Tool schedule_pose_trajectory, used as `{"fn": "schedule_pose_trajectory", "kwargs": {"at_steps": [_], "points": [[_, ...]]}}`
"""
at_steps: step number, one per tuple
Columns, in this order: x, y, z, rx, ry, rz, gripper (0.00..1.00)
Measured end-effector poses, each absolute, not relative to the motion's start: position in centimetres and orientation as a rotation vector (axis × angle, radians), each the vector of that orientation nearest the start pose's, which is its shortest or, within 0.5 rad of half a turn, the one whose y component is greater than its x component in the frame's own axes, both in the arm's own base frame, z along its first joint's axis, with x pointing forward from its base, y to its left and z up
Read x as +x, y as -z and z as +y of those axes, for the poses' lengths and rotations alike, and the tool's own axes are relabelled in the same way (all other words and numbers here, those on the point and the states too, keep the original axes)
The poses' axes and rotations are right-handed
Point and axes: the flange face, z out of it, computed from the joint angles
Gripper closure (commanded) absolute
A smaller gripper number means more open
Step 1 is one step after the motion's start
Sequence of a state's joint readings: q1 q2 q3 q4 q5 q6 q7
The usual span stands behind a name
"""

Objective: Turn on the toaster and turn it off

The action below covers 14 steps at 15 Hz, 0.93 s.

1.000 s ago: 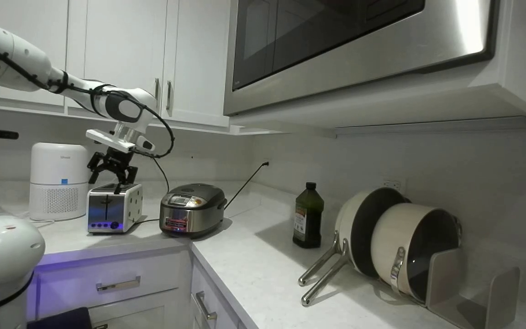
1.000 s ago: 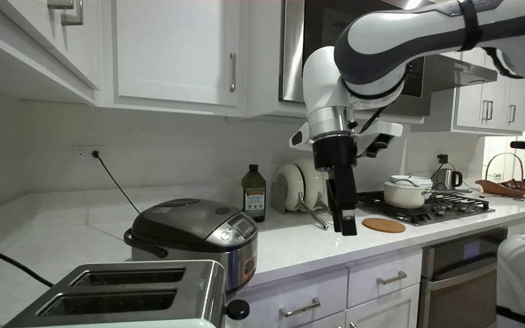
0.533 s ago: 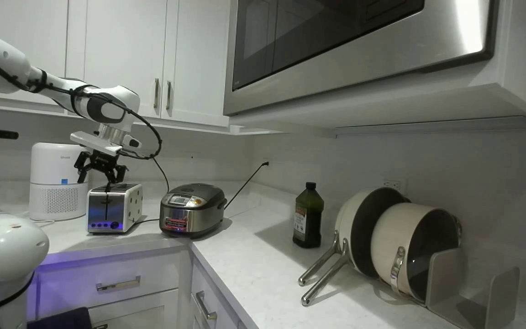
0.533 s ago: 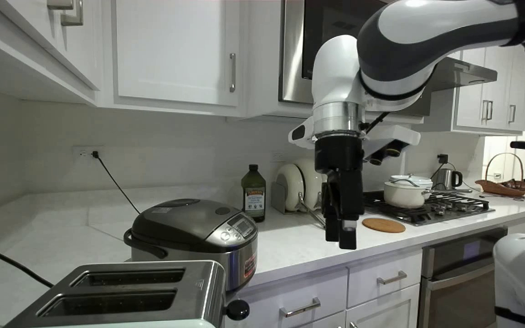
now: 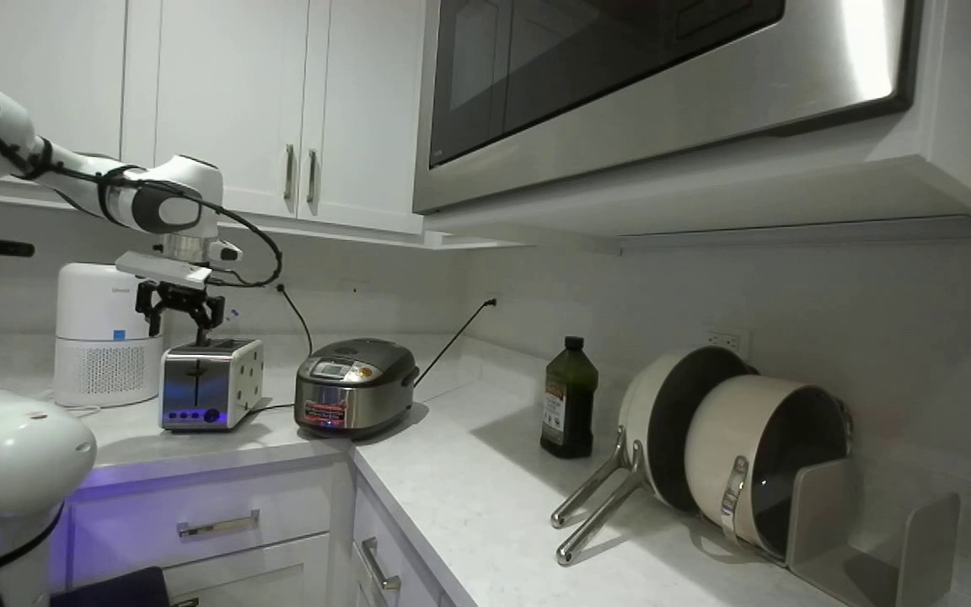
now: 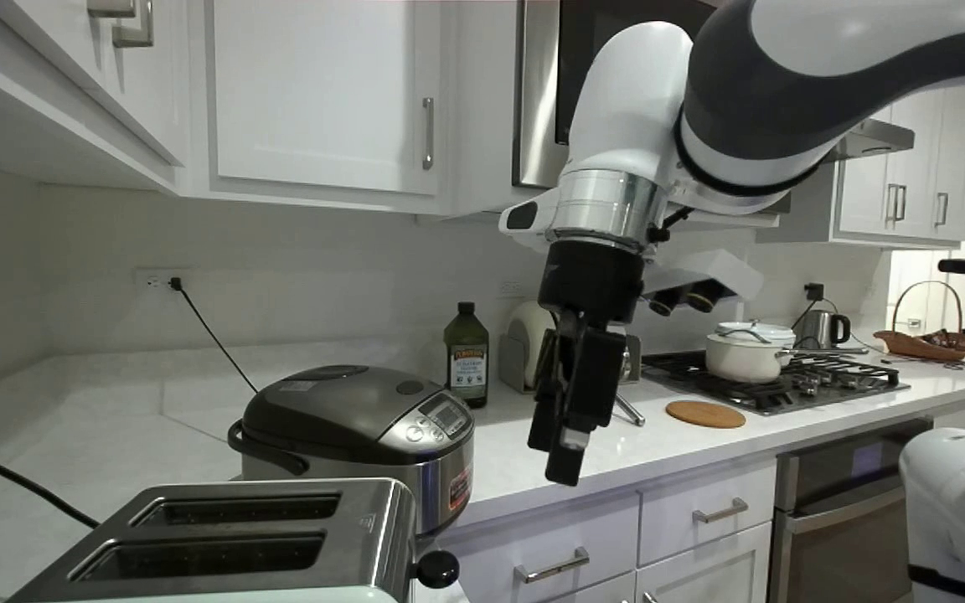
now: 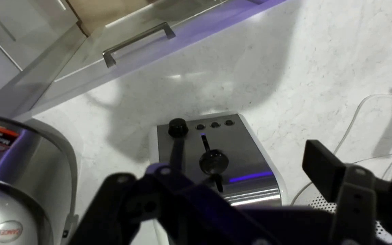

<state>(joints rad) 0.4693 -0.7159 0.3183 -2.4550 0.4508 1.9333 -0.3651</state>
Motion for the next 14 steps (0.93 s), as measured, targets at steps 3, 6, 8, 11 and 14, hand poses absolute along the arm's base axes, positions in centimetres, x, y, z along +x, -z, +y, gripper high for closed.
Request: {"fn": "schedule_pose_trajectory", "kwargs": {"at_steps": [3, 6, 8, 11, 14], "points": [[22.2, -53.5, 30.7, -2.538, 0.251, -1.385, 0.66], [22.3, -53.0, 31.8, -2.529, 0.285, -1.406, 0.88], [22.5, -52.8, 32.3, -2.522, 0.303, -1.415, 0.99], [22.7, -52.6, 32.8, -2.516, 0.336, -1.431, 1.0], [22.7, -52.3, 33.4, -2.505, 0.358, -1.449, 0.99]]}}
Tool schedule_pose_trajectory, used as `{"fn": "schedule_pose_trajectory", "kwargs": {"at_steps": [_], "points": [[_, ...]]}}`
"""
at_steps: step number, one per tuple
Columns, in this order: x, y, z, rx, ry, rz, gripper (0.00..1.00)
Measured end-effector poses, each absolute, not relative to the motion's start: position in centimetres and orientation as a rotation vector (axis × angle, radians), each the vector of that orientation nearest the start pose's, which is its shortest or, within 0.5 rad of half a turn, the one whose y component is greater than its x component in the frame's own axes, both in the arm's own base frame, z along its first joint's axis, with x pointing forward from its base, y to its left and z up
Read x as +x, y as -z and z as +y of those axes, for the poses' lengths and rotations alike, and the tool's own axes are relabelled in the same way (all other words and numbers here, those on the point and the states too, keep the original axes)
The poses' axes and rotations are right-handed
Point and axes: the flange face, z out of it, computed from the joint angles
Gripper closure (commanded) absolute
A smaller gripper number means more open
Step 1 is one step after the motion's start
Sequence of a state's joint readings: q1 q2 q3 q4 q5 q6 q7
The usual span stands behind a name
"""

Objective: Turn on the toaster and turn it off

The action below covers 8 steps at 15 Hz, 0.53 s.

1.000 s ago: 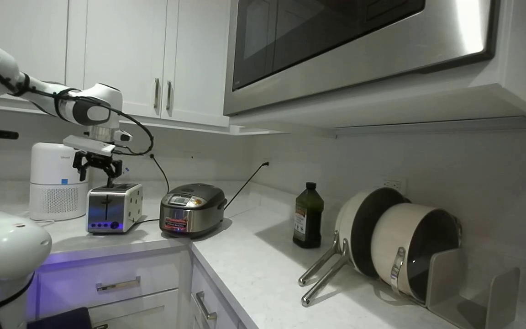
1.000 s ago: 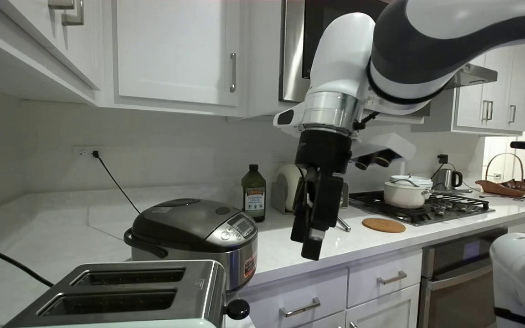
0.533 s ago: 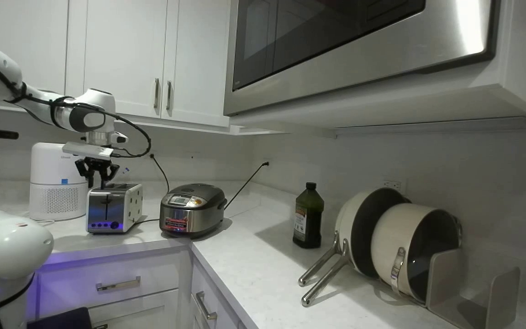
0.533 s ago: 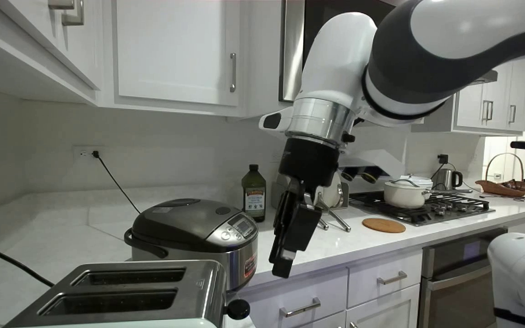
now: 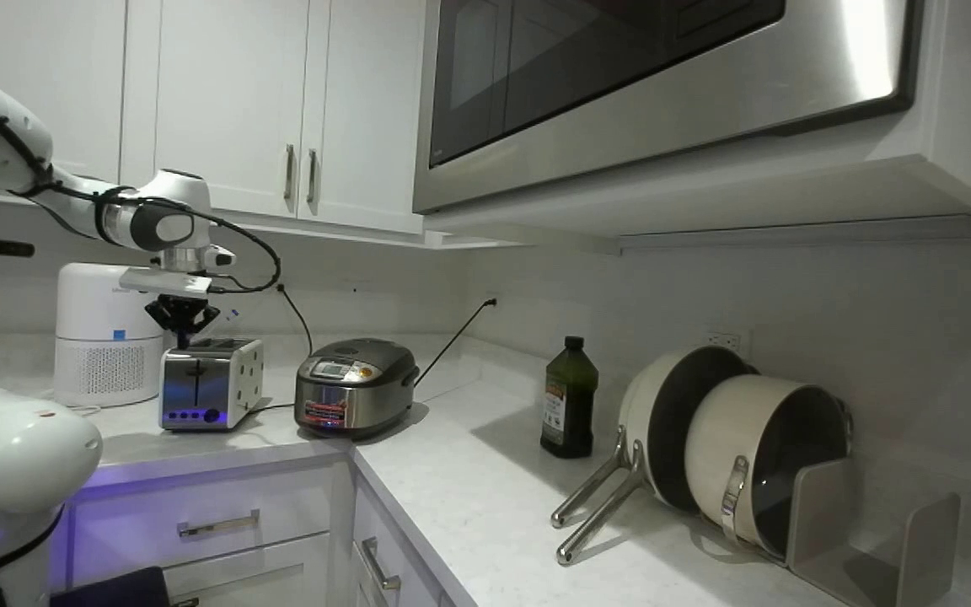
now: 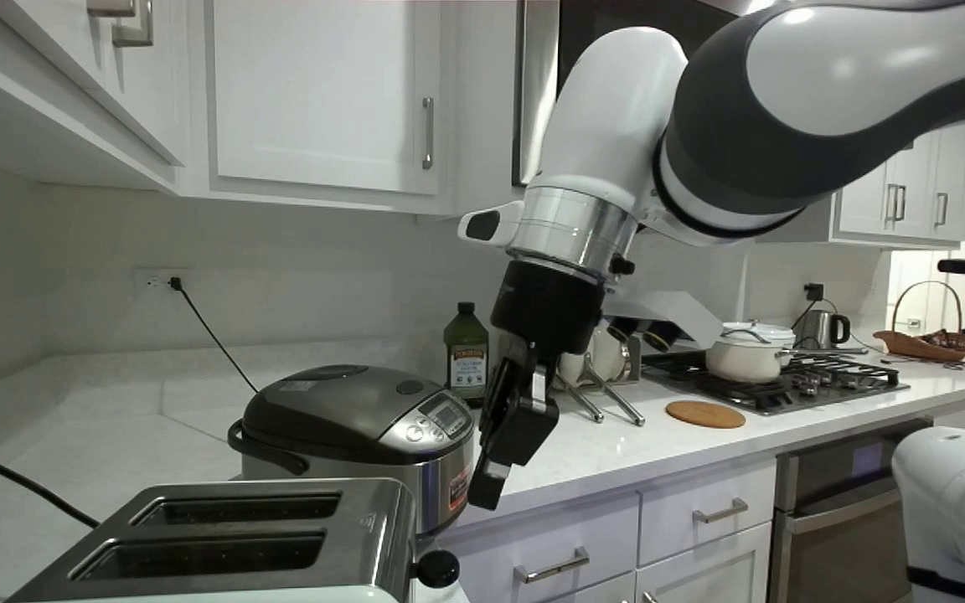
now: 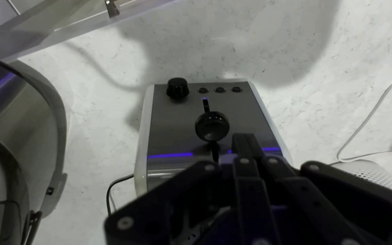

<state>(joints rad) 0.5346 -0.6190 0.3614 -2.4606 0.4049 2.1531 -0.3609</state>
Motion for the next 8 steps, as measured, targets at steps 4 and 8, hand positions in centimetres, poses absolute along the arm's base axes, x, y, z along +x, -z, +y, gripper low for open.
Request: {"fn": "schedule_pose_trajectory", "kwargs": {"at_steps": [4, 8], "points": [[23.0, -51.6, 34.0, -2.5, 0.361, -1.466, 0.99], [23.5, -50.6, 34.6, -2.499, 0.345, -1.467, 0.99]]}}
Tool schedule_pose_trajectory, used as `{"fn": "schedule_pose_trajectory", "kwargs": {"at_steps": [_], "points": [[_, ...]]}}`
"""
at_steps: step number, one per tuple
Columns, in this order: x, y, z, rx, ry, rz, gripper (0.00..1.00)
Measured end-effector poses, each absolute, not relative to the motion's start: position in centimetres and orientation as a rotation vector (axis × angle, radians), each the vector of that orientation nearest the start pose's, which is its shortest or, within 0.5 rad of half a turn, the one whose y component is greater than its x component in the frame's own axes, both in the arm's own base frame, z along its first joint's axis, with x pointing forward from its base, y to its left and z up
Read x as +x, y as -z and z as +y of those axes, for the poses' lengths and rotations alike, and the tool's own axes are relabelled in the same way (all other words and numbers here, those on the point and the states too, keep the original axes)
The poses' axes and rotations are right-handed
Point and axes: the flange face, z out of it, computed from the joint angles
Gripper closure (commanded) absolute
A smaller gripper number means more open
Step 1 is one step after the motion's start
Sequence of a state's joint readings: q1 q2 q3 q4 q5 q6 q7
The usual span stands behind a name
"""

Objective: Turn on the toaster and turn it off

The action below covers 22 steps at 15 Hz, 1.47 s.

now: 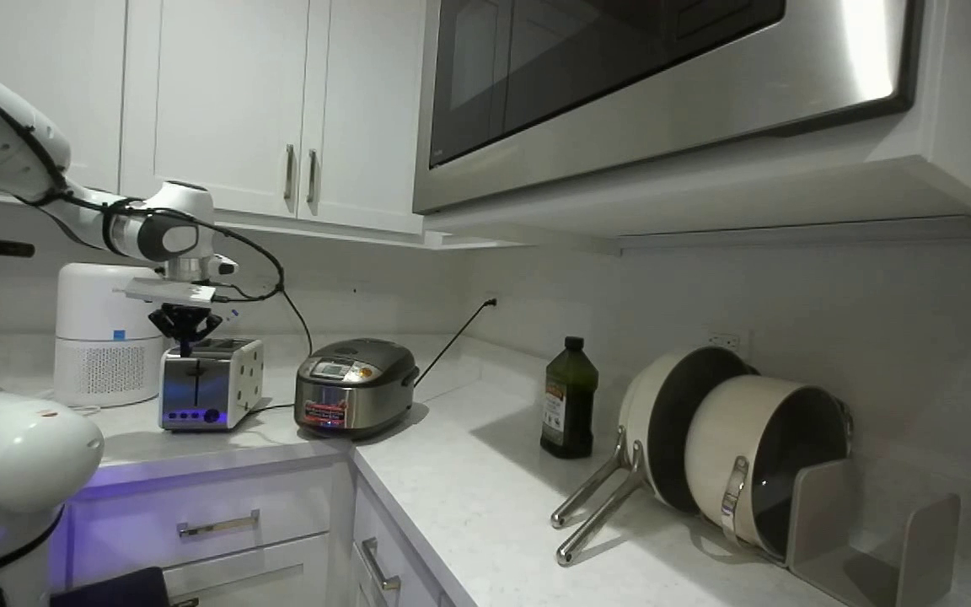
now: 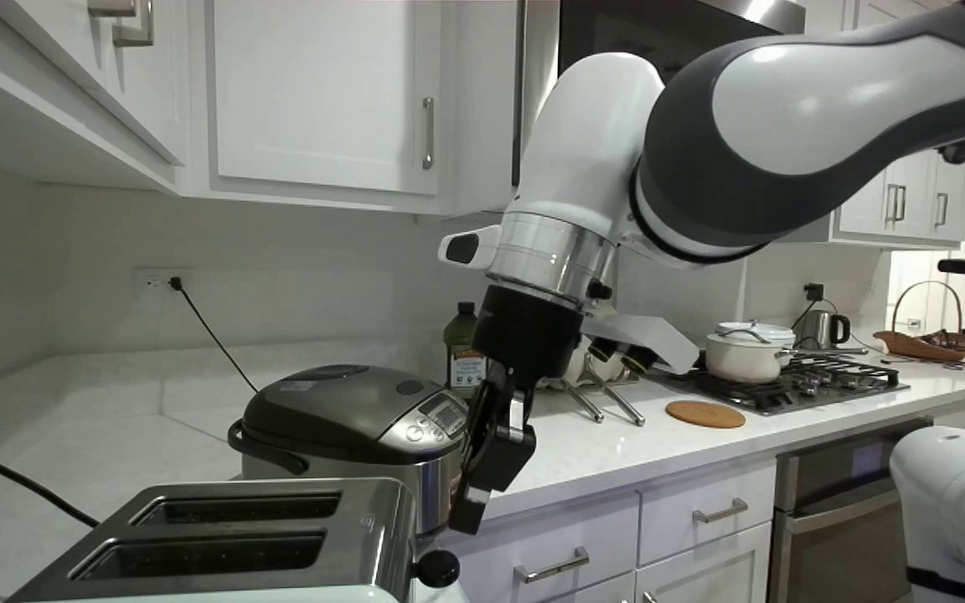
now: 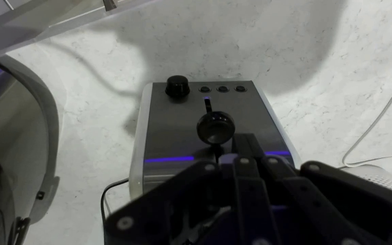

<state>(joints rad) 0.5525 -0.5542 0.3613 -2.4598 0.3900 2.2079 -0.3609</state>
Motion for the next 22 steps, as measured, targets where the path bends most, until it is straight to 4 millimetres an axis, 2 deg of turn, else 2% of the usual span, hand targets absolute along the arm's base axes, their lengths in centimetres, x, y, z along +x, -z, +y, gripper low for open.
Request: {"fn": "schedule_pose_trajectory", "kwargs": {"at_steps": [10, 22], "points": [[25.0, -48.5, 35.8, -2.502, 0.333, -1.484, 0.99], [27.1, -46.4, 36.3, -2.518, 0.268, -1.456, 0.99]]}}
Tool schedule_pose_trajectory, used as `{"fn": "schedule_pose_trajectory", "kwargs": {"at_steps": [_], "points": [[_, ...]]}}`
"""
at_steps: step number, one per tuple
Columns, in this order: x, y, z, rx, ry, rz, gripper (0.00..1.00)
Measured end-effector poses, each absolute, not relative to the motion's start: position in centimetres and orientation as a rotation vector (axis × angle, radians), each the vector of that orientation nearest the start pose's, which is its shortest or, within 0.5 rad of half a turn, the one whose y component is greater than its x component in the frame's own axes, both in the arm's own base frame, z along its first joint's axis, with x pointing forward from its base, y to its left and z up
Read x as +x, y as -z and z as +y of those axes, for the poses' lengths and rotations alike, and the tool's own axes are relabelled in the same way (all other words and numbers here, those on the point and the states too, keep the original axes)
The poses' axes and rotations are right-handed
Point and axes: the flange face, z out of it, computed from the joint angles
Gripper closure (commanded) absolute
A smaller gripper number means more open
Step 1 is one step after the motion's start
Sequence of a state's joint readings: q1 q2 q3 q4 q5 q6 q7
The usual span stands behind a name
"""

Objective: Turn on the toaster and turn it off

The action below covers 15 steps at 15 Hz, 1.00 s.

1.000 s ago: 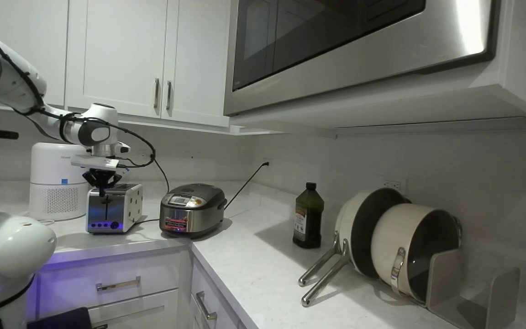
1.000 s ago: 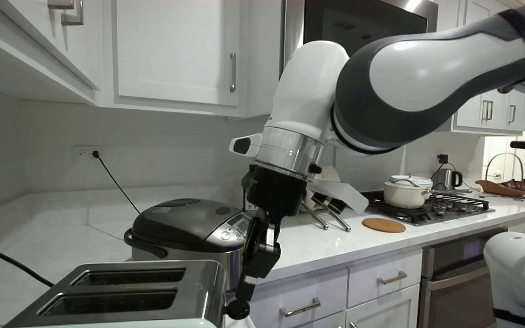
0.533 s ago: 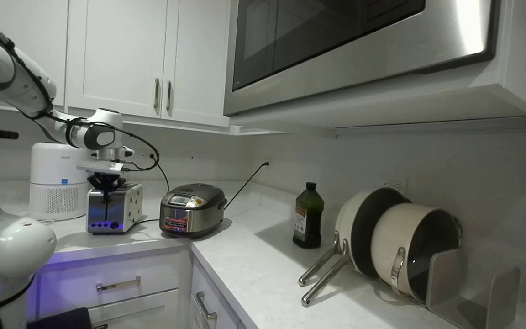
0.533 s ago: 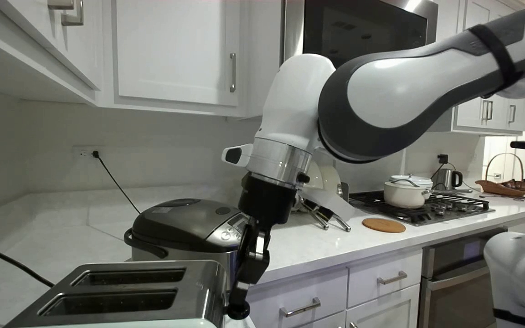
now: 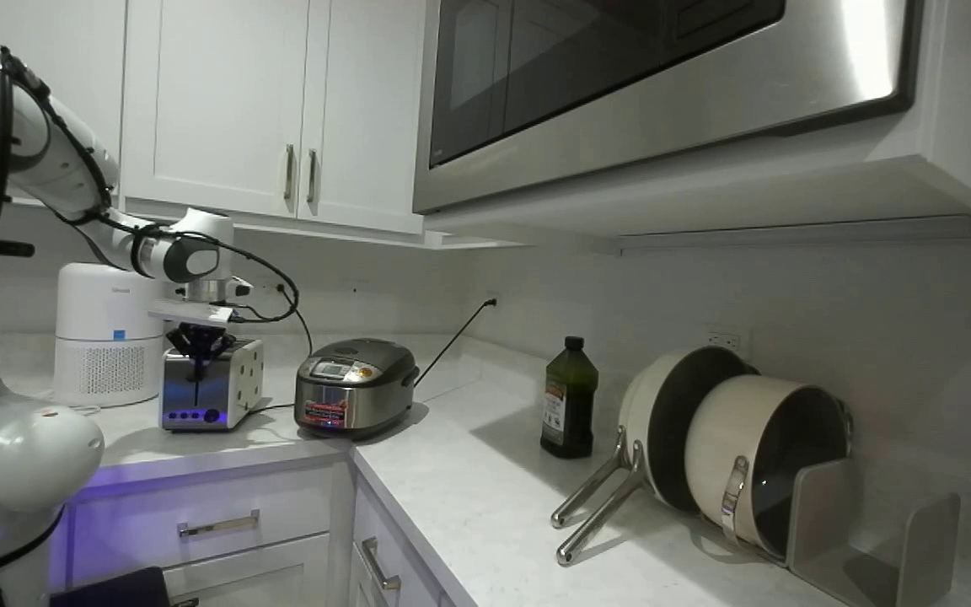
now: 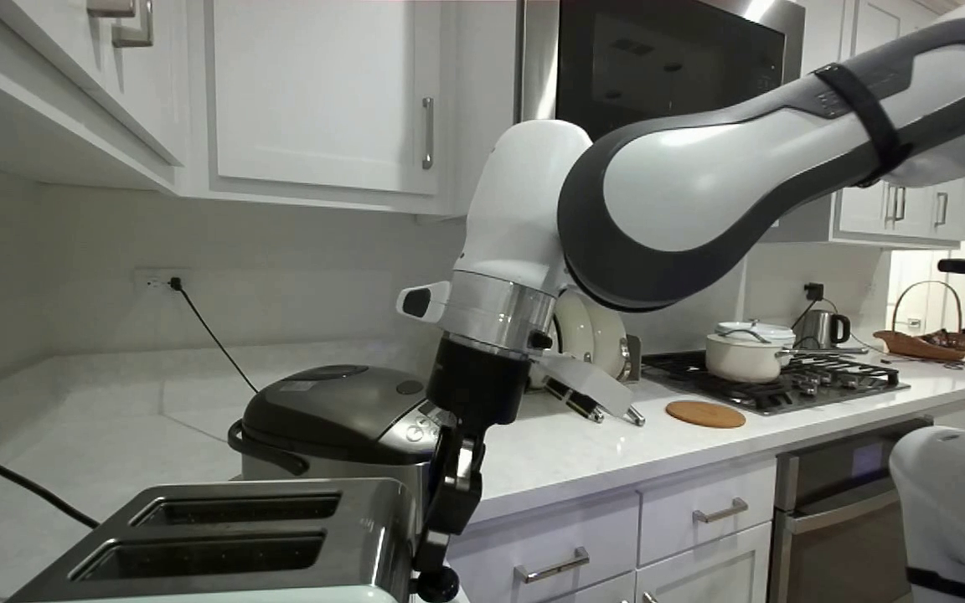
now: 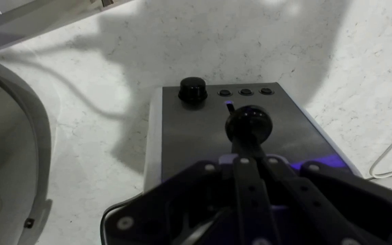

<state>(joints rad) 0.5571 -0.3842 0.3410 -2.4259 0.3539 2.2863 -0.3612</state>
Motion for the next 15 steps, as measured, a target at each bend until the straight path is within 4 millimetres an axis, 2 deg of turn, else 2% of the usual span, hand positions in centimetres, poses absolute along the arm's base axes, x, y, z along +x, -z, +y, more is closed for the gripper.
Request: {"fn": "schedule_pose_trajectory", "kwargs": {"at_steps": [6, 15], "points": [[27.5, -45.6, 36.3, -2.526, 0.241, -1.45, 0.99], [28.5, -42.7, 36.2, -2.561, 0.14, -1.407, 0.99]]}}
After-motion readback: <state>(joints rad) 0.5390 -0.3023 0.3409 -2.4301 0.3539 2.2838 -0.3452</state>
